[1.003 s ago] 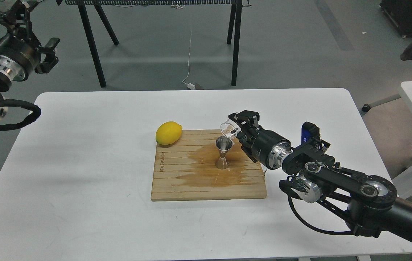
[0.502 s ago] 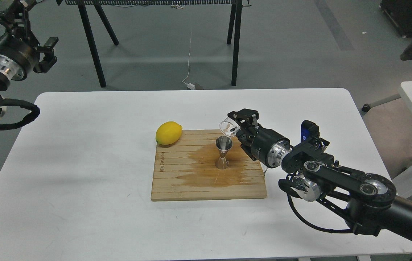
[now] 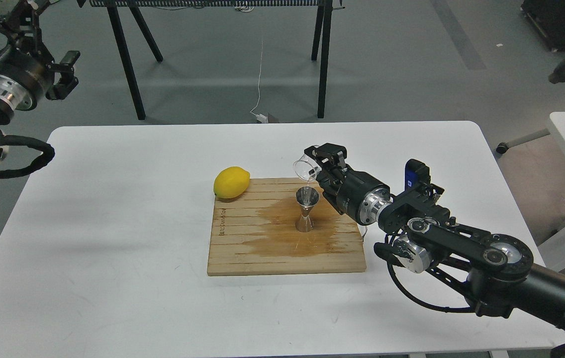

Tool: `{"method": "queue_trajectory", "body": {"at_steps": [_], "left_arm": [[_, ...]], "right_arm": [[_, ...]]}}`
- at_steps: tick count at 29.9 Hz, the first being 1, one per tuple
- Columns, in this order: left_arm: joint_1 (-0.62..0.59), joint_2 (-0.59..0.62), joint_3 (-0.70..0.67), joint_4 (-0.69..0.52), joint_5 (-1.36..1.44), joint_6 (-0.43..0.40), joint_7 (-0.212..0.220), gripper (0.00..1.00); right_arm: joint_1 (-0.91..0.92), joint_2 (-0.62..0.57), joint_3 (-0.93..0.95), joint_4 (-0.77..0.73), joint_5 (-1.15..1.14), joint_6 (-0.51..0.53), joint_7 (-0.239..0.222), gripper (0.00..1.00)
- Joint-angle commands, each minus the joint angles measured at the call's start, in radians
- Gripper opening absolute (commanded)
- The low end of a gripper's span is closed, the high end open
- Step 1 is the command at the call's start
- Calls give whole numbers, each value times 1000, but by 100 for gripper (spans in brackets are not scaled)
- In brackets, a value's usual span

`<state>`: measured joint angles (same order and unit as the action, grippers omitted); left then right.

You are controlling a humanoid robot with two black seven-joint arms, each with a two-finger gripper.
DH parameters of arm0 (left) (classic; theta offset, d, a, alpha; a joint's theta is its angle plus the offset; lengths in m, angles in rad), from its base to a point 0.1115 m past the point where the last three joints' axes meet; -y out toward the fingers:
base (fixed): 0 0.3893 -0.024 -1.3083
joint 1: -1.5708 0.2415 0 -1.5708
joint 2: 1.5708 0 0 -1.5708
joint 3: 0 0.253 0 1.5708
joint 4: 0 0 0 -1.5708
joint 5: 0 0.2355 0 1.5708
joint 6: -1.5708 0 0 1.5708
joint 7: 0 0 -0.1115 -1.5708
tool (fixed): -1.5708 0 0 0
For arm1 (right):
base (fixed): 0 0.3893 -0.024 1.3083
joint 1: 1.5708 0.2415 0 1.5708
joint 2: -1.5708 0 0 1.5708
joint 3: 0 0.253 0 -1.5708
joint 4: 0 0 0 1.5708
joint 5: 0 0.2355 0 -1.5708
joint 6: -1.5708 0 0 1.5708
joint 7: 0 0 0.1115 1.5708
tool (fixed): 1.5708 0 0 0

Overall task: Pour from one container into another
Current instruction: 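Tilt the glass cup to pour its liquid into the jigger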

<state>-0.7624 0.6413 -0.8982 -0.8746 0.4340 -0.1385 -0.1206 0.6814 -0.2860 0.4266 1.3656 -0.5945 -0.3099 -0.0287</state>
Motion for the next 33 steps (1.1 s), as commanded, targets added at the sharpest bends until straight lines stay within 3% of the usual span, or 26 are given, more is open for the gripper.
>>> {"method": "queue_trajectory", "body": {"at_steps": [1, 33], "left_arm": [[0, 3, -1, -1, 0, 0, -1, 99], [-6, 3, -1, 0, 0, 0, -1, 99]], "right_arm": [[7, 1, -12, 1, -2, 0, 1, 29], [23, -15, -57, 1, -88, 2, 6, 29]]}}
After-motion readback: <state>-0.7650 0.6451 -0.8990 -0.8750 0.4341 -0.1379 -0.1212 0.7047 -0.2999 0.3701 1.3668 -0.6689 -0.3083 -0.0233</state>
